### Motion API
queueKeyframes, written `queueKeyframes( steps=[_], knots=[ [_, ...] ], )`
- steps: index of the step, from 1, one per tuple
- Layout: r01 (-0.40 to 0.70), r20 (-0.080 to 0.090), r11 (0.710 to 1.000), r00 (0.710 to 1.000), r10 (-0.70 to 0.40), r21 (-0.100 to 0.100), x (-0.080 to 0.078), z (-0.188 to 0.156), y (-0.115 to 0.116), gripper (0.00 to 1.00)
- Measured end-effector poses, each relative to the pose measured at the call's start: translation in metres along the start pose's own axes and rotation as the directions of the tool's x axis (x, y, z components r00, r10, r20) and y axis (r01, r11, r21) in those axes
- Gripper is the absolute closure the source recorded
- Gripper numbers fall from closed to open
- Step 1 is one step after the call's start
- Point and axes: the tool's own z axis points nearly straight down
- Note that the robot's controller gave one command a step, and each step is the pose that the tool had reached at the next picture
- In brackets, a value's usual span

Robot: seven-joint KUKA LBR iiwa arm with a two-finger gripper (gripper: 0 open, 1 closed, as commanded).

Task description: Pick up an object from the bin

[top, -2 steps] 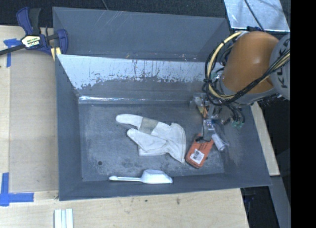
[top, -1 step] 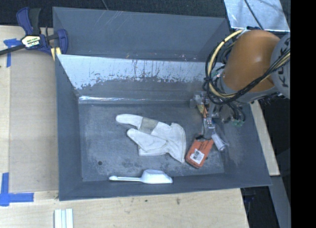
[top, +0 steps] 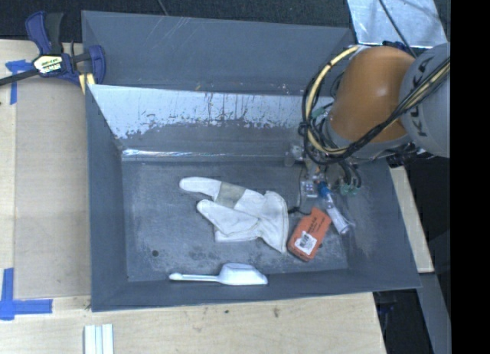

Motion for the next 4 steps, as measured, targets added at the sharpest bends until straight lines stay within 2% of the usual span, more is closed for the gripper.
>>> queueKeyframes(
  steps=[1, 2, 3, 4],
  knots=[
    [-0.103, -0.004, 0.995, 0.995, 0.103, -0.005, 0.010, 0.011, 0.041, 0.00],
    [0.126, -0.001, 0.992, 0.992, -0.126, -0.003, 0.018, 0.059, 0.036, 1.00],
    [0.127, -0.001, 0.992, 0.992, -0.127, -0.003, 0.017, 0.058, 0.036, 0.00],
    [0.127, -0.001, 0.992, 0.992, -0.127, -0.003, 0.017, 0.058, 0.036, 0.00]
  ],
)
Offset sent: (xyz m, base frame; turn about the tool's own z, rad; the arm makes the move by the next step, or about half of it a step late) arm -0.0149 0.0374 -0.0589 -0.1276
